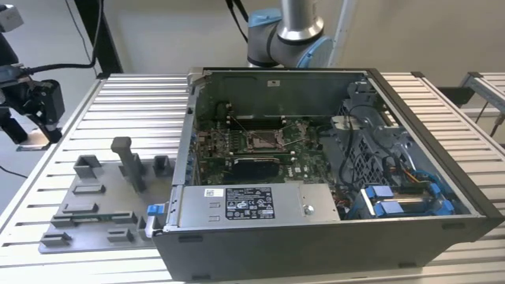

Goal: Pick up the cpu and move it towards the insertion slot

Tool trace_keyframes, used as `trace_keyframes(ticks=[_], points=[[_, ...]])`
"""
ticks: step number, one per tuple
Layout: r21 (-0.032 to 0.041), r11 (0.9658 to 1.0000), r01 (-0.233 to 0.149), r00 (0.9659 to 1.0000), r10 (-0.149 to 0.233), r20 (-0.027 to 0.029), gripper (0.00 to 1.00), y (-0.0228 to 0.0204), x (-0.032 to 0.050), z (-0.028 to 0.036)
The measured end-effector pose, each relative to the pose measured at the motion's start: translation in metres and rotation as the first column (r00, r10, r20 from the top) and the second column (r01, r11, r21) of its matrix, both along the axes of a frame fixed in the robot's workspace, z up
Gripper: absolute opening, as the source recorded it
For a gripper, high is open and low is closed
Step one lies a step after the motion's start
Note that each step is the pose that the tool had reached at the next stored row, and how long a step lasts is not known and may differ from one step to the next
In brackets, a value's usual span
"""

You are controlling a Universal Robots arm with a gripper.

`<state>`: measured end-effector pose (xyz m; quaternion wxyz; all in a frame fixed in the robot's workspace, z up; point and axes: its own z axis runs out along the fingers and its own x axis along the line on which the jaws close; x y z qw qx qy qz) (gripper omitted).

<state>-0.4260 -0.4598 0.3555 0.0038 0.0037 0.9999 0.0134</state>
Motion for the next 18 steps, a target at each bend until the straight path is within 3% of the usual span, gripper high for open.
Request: trace_keyframes(ticks=[18], points=[[-0.0008,1.0,0.0,1.0,0.0,0.0,0.0,0.0,0.0,0.0449]])
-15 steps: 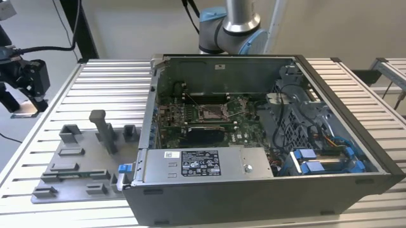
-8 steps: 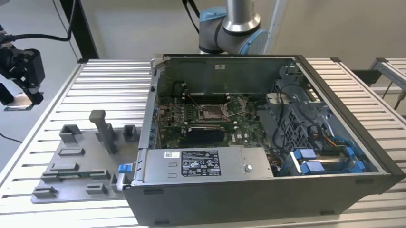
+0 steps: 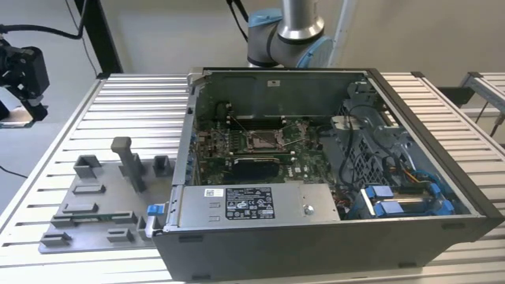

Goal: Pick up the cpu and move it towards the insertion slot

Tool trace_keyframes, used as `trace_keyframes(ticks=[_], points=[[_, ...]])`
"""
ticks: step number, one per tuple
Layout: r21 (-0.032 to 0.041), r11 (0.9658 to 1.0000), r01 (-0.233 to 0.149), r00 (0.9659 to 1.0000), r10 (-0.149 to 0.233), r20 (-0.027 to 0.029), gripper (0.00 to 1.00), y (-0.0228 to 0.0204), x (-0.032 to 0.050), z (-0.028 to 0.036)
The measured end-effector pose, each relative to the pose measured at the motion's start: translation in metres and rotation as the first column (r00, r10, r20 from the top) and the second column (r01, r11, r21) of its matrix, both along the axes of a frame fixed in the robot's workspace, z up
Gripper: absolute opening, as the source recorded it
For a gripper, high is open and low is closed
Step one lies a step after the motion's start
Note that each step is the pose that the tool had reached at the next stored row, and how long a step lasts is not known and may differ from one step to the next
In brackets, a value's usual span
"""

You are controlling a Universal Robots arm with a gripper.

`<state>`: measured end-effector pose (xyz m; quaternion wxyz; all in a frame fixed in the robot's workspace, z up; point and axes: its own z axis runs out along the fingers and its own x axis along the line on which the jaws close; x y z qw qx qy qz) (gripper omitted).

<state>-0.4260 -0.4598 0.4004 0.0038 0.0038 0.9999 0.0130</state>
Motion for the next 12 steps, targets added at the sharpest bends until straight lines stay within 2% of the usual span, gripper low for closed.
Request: trace_keyframes(ticks=[9,12], points=[[0.0002,1.0,0.0,1.0,0.0,0.0041,0.0,0.0,0.0003,0.0004],[0.0001,1.0,0.0,1.0,0.0,0.0039,0.0,0.0,0.0051,0.0005]])
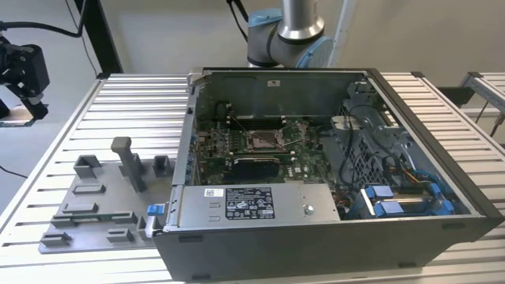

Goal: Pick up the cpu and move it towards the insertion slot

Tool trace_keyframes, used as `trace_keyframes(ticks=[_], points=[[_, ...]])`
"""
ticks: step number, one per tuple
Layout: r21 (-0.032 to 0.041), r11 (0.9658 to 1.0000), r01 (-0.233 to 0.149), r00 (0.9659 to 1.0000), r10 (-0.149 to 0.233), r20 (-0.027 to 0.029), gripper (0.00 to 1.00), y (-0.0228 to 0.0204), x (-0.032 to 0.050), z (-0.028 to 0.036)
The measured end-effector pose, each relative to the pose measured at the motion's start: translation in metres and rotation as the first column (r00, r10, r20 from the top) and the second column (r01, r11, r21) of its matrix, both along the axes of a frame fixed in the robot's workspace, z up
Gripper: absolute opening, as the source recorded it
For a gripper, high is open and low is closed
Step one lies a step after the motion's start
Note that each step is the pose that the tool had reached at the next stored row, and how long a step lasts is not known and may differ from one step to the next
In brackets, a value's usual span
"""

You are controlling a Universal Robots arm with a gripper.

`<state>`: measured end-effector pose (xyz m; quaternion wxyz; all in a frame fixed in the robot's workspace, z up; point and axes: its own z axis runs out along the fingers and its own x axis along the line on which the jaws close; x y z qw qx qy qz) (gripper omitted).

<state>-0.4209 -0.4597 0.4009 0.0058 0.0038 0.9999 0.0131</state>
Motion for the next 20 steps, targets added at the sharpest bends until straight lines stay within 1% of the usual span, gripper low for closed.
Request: trace_keyframes(ticks=[2,5,20], points=[[0.0,1.0,0.0,1.0,0.0,0.0001,0.0,0.0,0.0058,0.0],[0.0,1.0,0.0,1.0,0.0,0.0,0.0,0.0,0.0169,0.0],[0.0001,1.0,0.0,1.0,0.0,0.0,0.0,0.0,0.082,0.0]])
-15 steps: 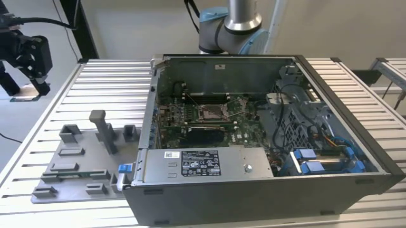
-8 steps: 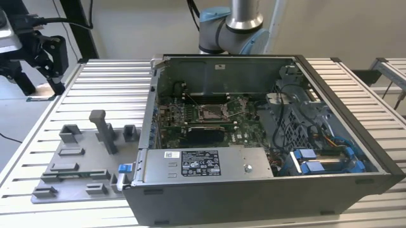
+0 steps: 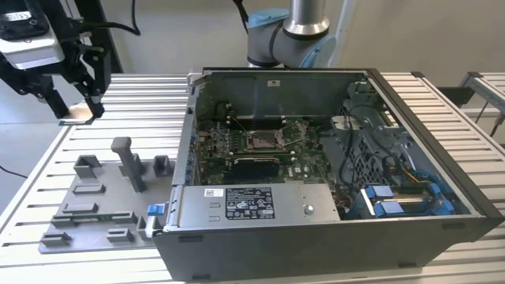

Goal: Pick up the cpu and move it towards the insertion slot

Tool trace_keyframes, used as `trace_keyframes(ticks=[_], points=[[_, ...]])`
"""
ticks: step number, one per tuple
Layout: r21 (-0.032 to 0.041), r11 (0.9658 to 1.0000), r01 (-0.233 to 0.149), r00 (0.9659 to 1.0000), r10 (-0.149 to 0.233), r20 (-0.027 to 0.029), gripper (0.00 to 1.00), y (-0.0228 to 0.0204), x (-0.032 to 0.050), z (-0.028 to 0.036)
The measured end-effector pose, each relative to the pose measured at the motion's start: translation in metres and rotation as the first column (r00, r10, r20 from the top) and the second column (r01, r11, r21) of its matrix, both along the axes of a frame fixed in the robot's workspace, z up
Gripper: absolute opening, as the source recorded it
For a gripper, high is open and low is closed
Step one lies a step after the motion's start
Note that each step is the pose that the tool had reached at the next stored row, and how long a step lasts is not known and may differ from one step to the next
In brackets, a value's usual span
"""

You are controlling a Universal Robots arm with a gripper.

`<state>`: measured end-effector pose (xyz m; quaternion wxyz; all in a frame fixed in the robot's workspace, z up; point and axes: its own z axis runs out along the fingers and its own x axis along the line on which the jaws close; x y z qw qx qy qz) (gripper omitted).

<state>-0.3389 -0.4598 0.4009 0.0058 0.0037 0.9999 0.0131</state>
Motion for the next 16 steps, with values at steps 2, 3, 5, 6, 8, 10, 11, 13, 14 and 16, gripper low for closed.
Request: trace_keyframes(ticks=[2,3,5,6,8,10,11,13,14,16], points=[[0.0,1.0,0.0,1.0,0.0,-0.0001,0.0,0.0,0.0087,0.0],[0.0,1.0,0.0,1.0,0.0,-0.0001,0.0,0.0,0.0128,0.0],[0.0001,1.0,0.0,1.0,0.0,0.0,0.0,0.0,0.0197,0.0],[0.0,1.0,0.0,1.0,0.0,0.0,0.0,0.0,0.0226,0.0],[0.0,1.0,0.0,1.0,0.0,-0.0001,0.0,0.0,0.0276,0.0],[-0.0001,1.0,0.0,1.0,0.0,-0.0001,0.0,0.0,0.0325,0.0001],[0.0,1.0,0.0,1.0,0.0,0.0,0.0,0.0,0.0348,0.0],[-0.0001,1.0,0.0,1.0,0.0,-0.0001,0.0,0.0,0.0402,0.0001],[0.0,1.0,0.0,1.0,0.0,0.0,0.0,0.0,0.0429,0.0],[-0.0001,1.0,0.0,1.0,0.0,-0.0001,0.0,0.0,0.0484,0.0001]])
